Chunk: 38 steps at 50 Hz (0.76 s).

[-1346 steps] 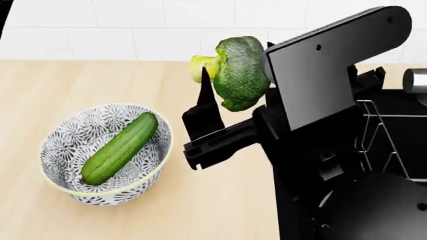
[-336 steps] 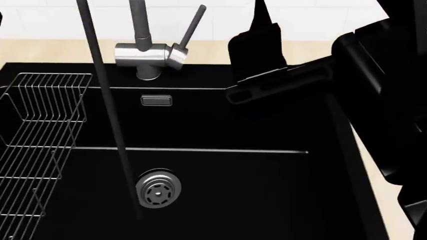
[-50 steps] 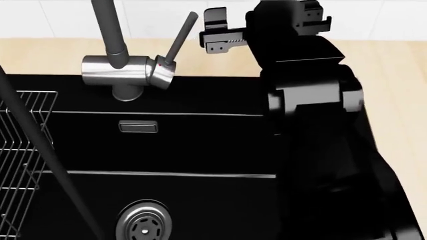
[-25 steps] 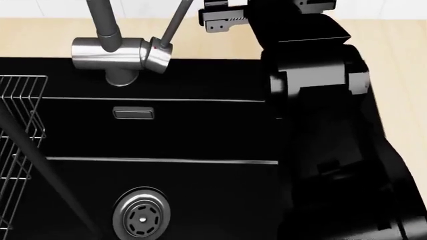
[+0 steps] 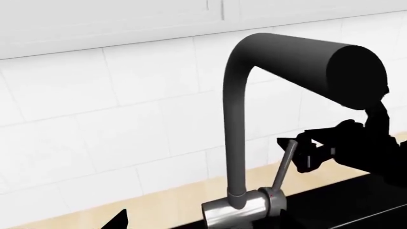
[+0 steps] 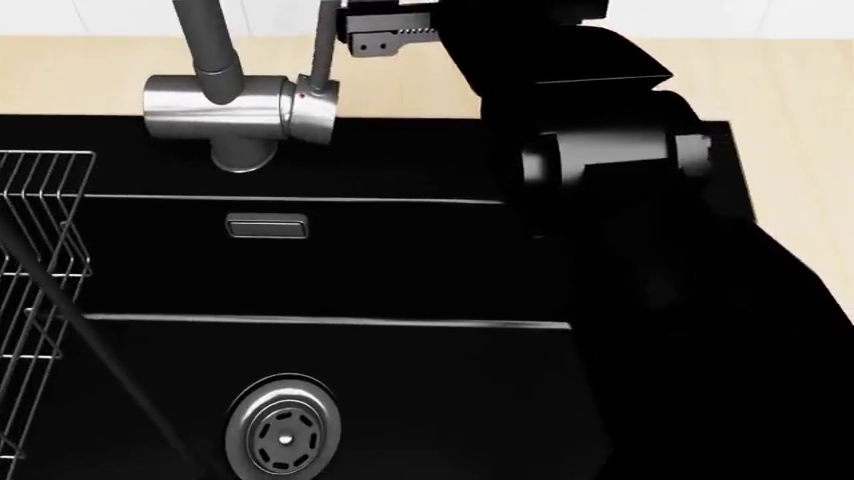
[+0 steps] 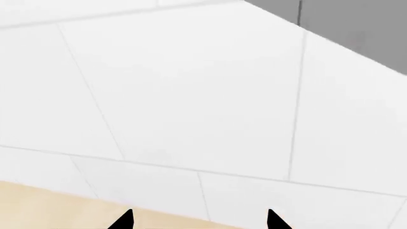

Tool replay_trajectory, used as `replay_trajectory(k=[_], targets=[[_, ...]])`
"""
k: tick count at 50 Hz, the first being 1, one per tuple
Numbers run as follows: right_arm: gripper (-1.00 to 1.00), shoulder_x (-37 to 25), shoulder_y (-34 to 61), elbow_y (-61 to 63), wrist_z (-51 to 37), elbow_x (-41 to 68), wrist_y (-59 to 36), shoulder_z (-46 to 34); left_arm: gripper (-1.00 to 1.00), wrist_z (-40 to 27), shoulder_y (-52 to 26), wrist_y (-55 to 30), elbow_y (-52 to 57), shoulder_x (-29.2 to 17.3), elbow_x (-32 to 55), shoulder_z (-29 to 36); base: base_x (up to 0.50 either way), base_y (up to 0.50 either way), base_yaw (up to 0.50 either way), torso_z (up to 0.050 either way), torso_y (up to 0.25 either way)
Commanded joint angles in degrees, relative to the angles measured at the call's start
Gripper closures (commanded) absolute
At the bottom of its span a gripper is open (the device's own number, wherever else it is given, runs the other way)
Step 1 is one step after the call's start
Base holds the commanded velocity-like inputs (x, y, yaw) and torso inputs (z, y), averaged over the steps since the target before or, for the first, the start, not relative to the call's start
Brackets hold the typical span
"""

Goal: Pick the cucumbers and broccolis from the sink and place them in one bowl. Place the apricot in the other bowl. Then turn off the sink faucet.

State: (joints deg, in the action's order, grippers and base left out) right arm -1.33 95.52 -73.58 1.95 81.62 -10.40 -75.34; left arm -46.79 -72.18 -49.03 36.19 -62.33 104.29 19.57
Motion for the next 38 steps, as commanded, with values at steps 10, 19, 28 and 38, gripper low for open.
replay_trajectory(k=[10, 19, 28, 38], targets=[[-1.0, 1.3, 1.7, 4.9, 2.9, 17.0, 4.2, -16.2, -1.0, 2.3, 0.9, 0.9, -0.5, 0.2, -1.0, -1.6, 0.0, 0.0, 0.0, 0.0, 0.0], [-1.0, 1.3, 2.4, 6.8, 3.7, 16.5, 4.5, -15.9, -1.0, 2.3, 1.7, 1.4, 0.1, -0.8, -0.6, -2.3, 0.0, 0.0, 0.0, 0.0, 0.0], [-1.0, 1.3, 3.0, 4.5, 3.1, 15.6, 4.4, -16.0, -1.0, 2.9, 2.9, 2.2, 0.2, -0.9, -1.2, -2.8, 0.0, 0.0, 0.0, 0.0, 0.0], [-1.0, 1.3, 3.9, -1.4, 2.0, 13.2, 3.9, -17.6, -1.0, 2.4, 3.1, 2.6, 0.8, -1.0, -0.5, -3.1, 0.0, 0.0, 0.0, 0.0, 0.0]])
